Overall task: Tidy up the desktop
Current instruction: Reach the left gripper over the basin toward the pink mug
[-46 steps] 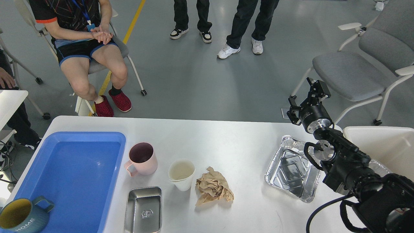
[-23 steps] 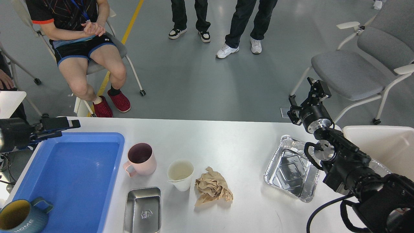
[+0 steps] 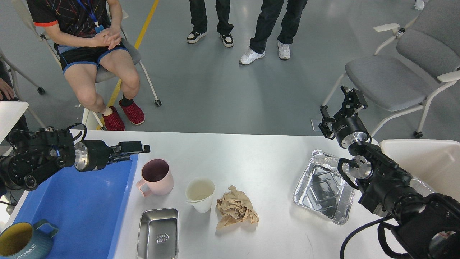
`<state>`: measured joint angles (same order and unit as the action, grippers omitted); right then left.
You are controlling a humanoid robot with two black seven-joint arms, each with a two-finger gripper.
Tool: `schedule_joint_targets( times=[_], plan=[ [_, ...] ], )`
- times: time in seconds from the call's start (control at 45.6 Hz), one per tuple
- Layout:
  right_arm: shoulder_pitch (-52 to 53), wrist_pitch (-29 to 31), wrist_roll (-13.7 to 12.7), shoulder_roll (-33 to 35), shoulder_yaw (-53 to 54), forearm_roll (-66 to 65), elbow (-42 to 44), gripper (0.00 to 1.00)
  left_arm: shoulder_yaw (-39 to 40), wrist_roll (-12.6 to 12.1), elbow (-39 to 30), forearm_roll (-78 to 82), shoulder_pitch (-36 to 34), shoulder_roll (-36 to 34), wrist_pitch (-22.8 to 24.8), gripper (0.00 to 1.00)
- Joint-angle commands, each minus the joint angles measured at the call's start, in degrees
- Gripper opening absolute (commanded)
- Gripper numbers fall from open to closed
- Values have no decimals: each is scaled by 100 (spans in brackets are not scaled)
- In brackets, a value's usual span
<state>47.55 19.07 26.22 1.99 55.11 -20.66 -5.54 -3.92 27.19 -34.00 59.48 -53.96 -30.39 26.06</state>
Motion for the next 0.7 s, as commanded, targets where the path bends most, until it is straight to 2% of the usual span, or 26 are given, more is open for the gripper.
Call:
schedule_joint_targets(
  times=[0.0, 0.219, 0.461, 0.68],
  plan=[
    [8, 0, -3, 3, 0, 0, 1, 100, -460, -12, 175, -15, -18, 147, -57, 97],
    [26, 0, -3, -6, 0, 0, 9, 100, -522, 32, 684, -59, -71, 244, -57, 97],
    [35, -9, -3, -6, 0, 0, 1, 100, -540, 322, 737, -77, -71, 560, -136, 96],
    [26, 0, -3, 29, 0, 0, 10, 100, -750, 261, 816, -24, -36, 657, -154, 96]
  ],
)
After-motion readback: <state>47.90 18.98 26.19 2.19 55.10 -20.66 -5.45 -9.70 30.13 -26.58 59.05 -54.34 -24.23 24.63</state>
